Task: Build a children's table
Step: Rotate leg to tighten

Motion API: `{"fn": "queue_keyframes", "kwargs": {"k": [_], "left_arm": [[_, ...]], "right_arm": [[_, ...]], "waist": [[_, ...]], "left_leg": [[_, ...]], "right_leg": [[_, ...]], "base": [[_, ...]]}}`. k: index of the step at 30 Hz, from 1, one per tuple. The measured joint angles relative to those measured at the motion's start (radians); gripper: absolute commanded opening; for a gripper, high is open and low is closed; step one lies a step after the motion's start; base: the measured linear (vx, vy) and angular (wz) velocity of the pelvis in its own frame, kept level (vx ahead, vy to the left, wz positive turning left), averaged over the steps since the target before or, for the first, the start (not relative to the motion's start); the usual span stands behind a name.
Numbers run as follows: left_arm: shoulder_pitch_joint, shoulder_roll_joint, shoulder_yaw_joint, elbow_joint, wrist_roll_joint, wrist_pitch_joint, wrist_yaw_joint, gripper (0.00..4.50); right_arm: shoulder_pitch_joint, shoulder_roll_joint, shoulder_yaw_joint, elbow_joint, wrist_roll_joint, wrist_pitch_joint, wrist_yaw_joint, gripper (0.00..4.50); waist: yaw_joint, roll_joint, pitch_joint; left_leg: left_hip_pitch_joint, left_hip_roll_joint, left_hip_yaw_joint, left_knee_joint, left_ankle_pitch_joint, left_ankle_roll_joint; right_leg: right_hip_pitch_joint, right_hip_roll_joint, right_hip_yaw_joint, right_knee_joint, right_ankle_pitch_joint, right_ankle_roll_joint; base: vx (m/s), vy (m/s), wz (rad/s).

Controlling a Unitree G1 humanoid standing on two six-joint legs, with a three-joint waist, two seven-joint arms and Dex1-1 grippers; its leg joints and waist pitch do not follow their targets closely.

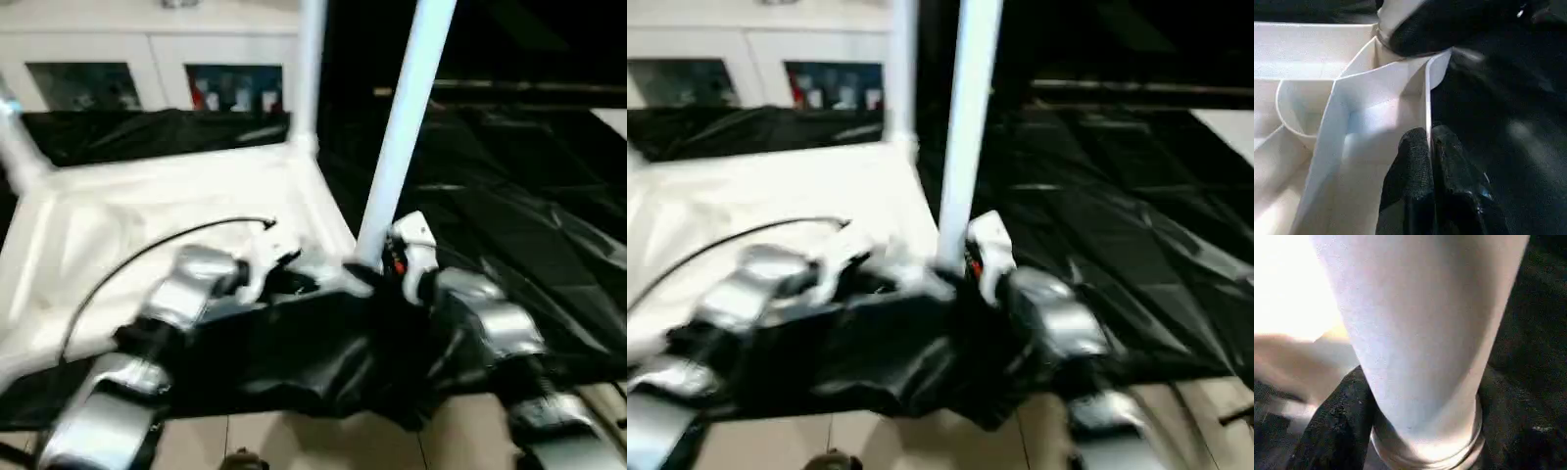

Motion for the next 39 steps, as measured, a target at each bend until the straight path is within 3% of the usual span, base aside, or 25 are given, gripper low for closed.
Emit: {"fn": "queue_keyframes", "kwargs": {"k": [6, 11, 12, 15, 17, 24, 26, 30, 39], "left_arm": [[-0.049, -0.103, 0.01, 0.078, 0.02, 0.013, 0.156, 0.0], [-0.057, -0.116, 0.016, 0.099, 0.025, 0.002, 0.172, 0.0], [-0.058, -0.115, 0.017, 0.103, 0.025, -0.004, 0.17, 0.0], [-0.058, -0.108, 0.015, 0.11, 0.026, -0.024, 0.161, 0.0], [-0.057, -0.094, 0.016, 0.11, 0.026, -0.035, 0.14, 0.0], [-0.014, -0.014, 0.018, 0.056, -0.008, -0.079, -0.006, 0.0], [0.016, 0.03, 0.013, 0.009, -0.026, -0.085, -0.1, 0.0], [0.04, 0.072, -0.002, -0.03, -0.045, -0.102, -0.218, 0.0], [0.085, 0.129, -0.019, -0.094, -0.083, -0.097, -0.352, 0.0]], "right_arm": [[-0.075, 0.09, -0.068, 0.11, -0.007, -0.033, -0.242, 2.62], [-0.091, 0.108, -0.075, 0.14, -0.027, -0.061, -0.284, 2.62], [-0.091, 0.109, -0.075, 0.144, -0.03, -0.068, -0.283, 3.18], [-0.091, 0.109, -0.073, 0.148, -0.031, -0.076, -0.265, 3.34], [-0.091, 0.098, -0.054, 0.149, -0.042, -0.084, -0.226, 3.65], [-0.032, -0.013, 0.031, 0.052, -0.048, -0.074, 0.047, 3.65], [0.025, -0.096, 0.093, -0.046, -0.045, -0.068, 0.198, 3.65], [0.064, -0.166, 0.14, -0.123, -0.038, -0.066, 0.354, 3.65], [0.107, -0.259, 0.184, -0.226, -0.009, -0.027, 0.55, 3.65]], "waist": [[0.002, 0.005, -0.003], [-0.001, 0.007, -0.004], [-0.001, 0.008, -0.005], [-0.003, 0.009, -0.005], [-0.007, 0.009, -0.005], [-0.014, 0.008, -0.004], [-0.008, 0.009, -0.004], [0.009, 0.009, -0.004], [0.011, 0.012, -0.002]], "left_leg": [[0.0, -0.001, 0.0, -0.001, 0.0, 0.0], [0.0, -0.001, 0.0, -0.002, 0.0, 0.0], [0.0, -0.001, 0.0, -0.002, 0.0, 0.0], [0.0, -0.001, 0.0, -0.004, 0.0, 0.0], [0.0, -0.001, 0.0, -0.006, 0.0, 0.0], [-0.004, 0.0, 0.0, -0.006, 0.0, 0.0], [-0.006, 0.0, 0.0, -0.005, 0.0, 0.0], [-0.011, 0.0, 0.0, -0.002, -0.001, 0.002], [-0.016, 0.001, -0.001, 0.004, -0.001, 0.002]], "right_leg": [[0.001, 0.0, 0.0, -0.001, 0.003, -0.004], [0.002, 0.0, 0.0, -0.003, 0.003, -0.004], [0.002, 0.0, 0.0, -0.003, 0.003, -0.004], [0.002, 0.0, 0.0, -0.003, 0.003, -0.003], [0.001, 0.0, 0.0, -0.003, 0.003, -0.003], [-0.002, 0.001, -0.001, -0.004, -0.001, -0.001], [-0.003, 0.001, -0.001, -0.004, -0.004, -0.001], [-0.005, 0.001, -0.002, -0.003, -0.005, -0.001], [-0.007, 0.0, -0.002, 0.001, -0.002, -0.003]], "base": [[0.0, 0.0, 0.0], [0.0, 0.0, 0.0], [0.0, 0.0, 0.0], [0.0, 0.0, 0.0], [0.0, 0.0, 0.0], [0.0, 0.0, 0.0], [0.0, 0.0, 0.0], [0.0, 0.0, 0.0], [0.0, 0.0, 0.0]]}}
